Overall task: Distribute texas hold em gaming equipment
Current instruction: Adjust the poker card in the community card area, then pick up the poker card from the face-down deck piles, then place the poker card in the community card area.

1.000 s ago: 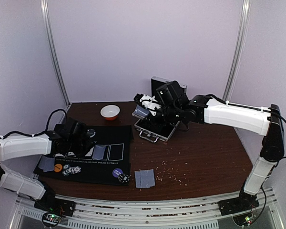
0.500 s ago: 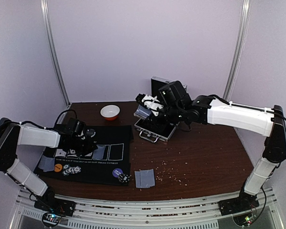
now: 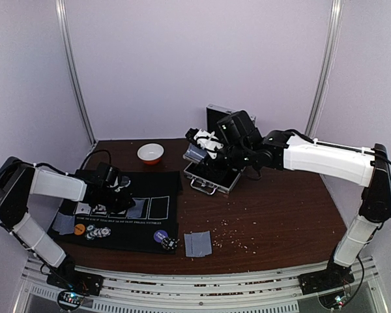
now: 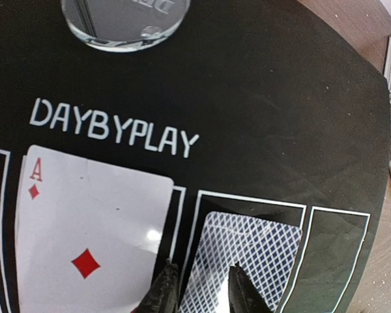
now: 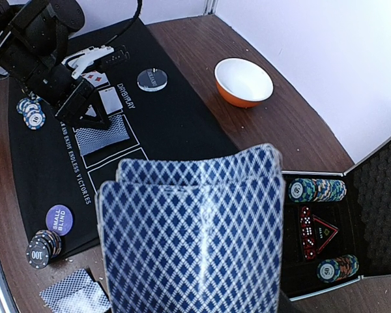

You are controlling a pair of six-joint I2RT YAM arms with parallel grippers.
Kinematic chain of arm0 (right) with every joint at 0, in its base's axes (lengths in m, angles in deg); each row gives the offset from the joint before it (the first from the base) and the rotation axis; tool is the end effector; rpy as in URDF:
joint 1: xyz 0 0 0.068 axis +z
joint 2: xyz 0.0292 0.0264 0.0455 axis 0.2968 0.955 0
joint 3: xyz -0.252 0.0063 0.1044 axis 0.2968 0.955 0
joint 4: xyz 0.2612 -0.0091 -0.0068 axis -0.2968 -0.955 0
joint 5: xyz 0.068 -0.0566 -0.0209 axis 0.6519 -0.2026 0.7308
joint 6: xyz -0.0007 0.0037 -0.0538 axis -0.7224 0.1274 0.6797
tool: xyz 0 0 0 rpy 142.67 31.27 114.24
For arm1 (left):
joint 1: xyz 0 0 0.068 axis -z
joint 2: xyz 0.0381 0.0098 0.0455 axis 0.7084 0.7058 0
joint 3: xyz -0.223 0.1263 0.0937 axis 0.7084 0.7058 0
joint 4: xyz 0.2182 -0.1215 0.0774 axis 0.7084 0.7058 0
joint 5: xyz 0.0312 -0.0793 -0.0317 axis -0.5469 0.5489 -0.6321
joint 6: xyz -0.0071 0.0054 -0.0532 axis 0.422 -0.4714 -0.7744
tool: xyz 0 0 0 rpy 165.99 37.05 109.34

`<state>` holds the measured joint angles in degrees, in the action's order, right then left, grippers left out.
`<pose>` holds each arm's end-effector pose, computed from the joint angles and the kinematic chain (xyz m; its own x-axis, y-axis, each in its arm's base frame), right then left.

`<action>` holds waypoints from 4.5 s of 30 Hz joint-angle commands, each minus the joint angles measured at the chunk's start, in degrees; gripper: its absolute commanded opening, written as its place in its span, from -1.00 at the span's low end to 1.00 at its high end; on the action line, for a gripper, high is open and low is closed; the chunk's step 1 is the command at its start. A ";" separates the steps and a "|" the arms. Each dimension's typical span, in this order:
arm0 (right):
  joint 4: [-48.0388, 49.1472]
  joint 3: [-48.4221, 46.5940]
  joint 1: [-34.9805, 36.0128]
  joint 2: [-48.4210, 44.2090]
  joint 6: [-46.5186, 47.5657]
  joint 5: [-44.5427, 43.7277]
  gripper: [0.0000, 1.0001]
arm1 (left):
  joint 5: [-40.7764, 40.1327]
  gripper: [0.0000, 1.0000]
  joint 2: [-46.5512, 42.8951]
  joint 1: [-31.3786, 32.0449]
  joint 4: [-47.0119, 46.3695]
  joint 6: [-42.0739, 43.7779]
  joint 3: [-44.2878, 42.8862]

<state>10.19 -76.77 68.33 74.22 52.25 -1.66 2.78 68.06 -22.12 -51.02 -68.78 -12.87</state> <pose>0.2503 0.3136 0.3244 -0.1380 -0.5075 -0.8505 -0.8597 0.4877 -0.1516 0.2549 -0.1113 0.1349 -0.8228 -0.4634 -0.3290 -0.2797 0.8341 -0.4753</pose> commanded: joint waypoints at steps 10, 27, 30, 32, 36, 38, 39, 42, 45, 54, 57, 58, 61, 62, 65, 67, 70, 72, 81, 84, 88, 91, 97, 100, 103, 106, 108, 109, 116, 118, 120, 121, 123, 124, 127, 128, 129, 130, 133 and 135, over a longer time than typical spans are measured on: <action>-0.45 -0.66 -0.18 -0.90 0.67 0.21 -0.14 | 1.40 -0.44 1.43 1.88 -1.33 0.72 -1.44; -2.43 -1.37 0.76 -1.22 3.48 1.68 -0.13 | -5.64 -0.34 -7.48 1.99 5.05 15.79 -15.34; -1.72 -0.88 1.54 -1.80 5.09 1.77 -0.13 | 4.58 -0.35 -9.03 3.88 1.36 21.09 -18.74; -0.91 -0.48 2.06 -2.22 6.02 1.24 -0.12 | 9.96 -0.22 -8.93 6.64 1.30 24.26 -22.55; -0.46 -0.84 3.20 -1.73 7.52 0.64 -0.12 | 25.04 0.14 -7.43 9.88 -2.11 23.59 -27.18; -0.52 -1.36 3.90 -1.27 7.98 0.56 -0.12 | 31.65 0.26 -6.51 10.53 -4.19 21.71 -28.33; -0.62 -1.67 4.18 -1.00 8.20 0.48 -0.12 | 33.71 0.30 -6.20 10.83 -4.97 21.43 -28.75; -0.68 -2.18 4.84 -0.45 8.46 0.38 -0.12 | 35.83 0.35 -6.28 11.28 -5.94 22.65 -29.15; -0.63 -2.47 5.17 -0.19 8.49 0.38 -0.12 | 38.02 0.37 -6.10 11.43 -4.13 26.10 -29.28; -0.58 -3.46 5.75 0.48 8.32 1.59 -0.12 | 36.85 0.52 -6.77 11.49 2.09 35.14 -28.00; -0.78 -3.92 6.05 0.93 8.71 0.94 -0.12 | 34.48 0.36 -4.95 11.64 3.27 35.04 -29.20; -1.13 -4.17 6.26 1.26 8.94 0.24 -0.12 | 34.06 0.31 -4.38 11.72 3.40 34.76 -29.65; -1.57 -4.53 6.40 1.65 8.96 -0.31 -0.12 | 32.58 0.27 -3.70 12.14 2.93 34.25 -29.79; -1.41 -4.38 6.36 1.63 8.93 -0.11 -0.12 | 31.82 0.27 -3.40 12.45 2.89 34.35 -29.82; -0.91 -4.39 6.49 1.69 8.83 0.03 -0.12 | 31.32 0.29 -2.37 13.48 2.89 34.60 -30.35; -0.81 -4.60 6.47 1.93 8.77 0.04 -0.12 | 30.37 0.29 -2.07 13.65 2.91 34.11 -30.69; -0.72 -4.42 6.49 1.97 8.58 0.12 -0.12 | 30.07 0.17 -2.09 13.61 2.87 34.05 -31.07; -0.59 -3.93 6.50 1.52 8.58 -0.16 -0.12 | 29.17 -0.07 -2.22 13.63 4.46 35.33 -31.68; 0.33 -2.33 6.47 0.21 8.50 -1.29 -0.12 | 20.01 -0.40 -3.93 13.57 12.45 40.30 -33.61; 0.51 -2.08 6.35 0.18 8.41 -1.50 -0.12 | 18.70 -0.40 -4.99 13.56 13.09 40.55 -33.74; 0.55 -2.16 6.39 0.21 8.32 -1.55 -0.12 | 20.59 -0.49 -6.19 13.54 13.21 41.11 -33.32; 0.52 -2.15 6.40 0.30 8.32 -1.72 -0.12 | 25.59 -0.60 -6.72 13.55 13.49 41.87 -33.24; 0.82 -2.05 6.33 0.38 8.10 -1.82 -0.12 | 33.12 -1.00 -7.10 13.51 13.84 42.39 -33.42; 0.87 -1.91 6.29 0.27 7.86 -2.06 -0.12 | 32.16 -1.00 -7.55 13.54 14.53 42.78 -33.56; 1.15 -1.52 5.94 -0.06 7.41 -2.30 -0.12 | 31.00 -1.00 -8.64 13.53 15.20 43.44 -33.46; 1.55 -0.74 5.03 -0.39 6.58 -2.46 -0.13 | 29.02 -1.00 -9.81 13.45 15.35 43.70 -33.22; 1.58 -0.61 4.35 -0.33 5.80 -2.75 -0.13 | 28.65 -1.00 -10.46 13.06 15.23 43.58 -33.06; 1.52 -0.58 4.13 -0.31 5.44 -2.78 -0.13 | 28.79 -1.00 -10.71 12.87 14.96 43.32 -32.89; 1.75 0.25 3.23 -0.84 4.55 -3.07 -0.14 | 30.80 -1.00 -10.81 10.84 14.12 41.16 -32.05; 1.94 0.82 2.49 -1.20 3.74 -3.40 -0.14 | 30.73 -1.00 -11.67 8.51 11.81 37.51 -30.48; 2.22 1.49 1.80 -1.52 2.70 -4.16 -0.14 | 29.39 -1.00 -12.93 5.13 8.91 31.69 -28.47; 2.14 1.66 1.44 -1.62 2.15 -4.55 -0.14 | 28.58 -1.00 -13.87 3.37 6.83 28.10 -26.90; 1.87 1.72 1.12 -1.63 1.48 -5.01 -0.14 | 26.30 -1.00 -16.52 1.82 0.25 18.86 -22.42; 1.76 1.71 1.12 -1.63 1.39 -5.24 -0.14 | 25.06 -1.00 -17.93 1.73 -3.45 15.91 -20.21; 1.20 1.33 0.98 -1.54 0.95 -5.95 -0.14 | 17.79 -1.00 -21.84 1.83 -12.14 3.63 -11.73; 1.06 1.16 0.99 -1.49 0.81 -6.17 -0.14 | 14.19 -1.00 -23.44 1.88 -14.01 -0.61 -8.36; 0.90 1.13 1.02 -1.64 0.76 -6.27 -0.14 | 10.95 -1.00 -24.54 2.00 -14.71 -4.52 -5.14; 0.75 1.03 1.00 -1.81 0.76 -6.25 -0.14 | 7.85 -1.00 -25.27 2.20 -15.01 -7.89 -1.66; 0.46 1.10 0.97 -2.51 0.87 -6.36 -0.14 | 1.49 -1.00 -24.95 4.66 -14.72 -14.93 4.64; 0.27 1.23 0.97 -2.96 1.05 -6.39 -0.14 | -2.20 -1.00 -23.08 8.00 -12.13 -16.32 4.53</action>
<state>10.89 -75.37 69.34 74.37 53.94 -6.66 12.11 42.75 -18.73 -60.94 -73.21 -10.49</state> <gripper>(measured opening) 0.433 0.006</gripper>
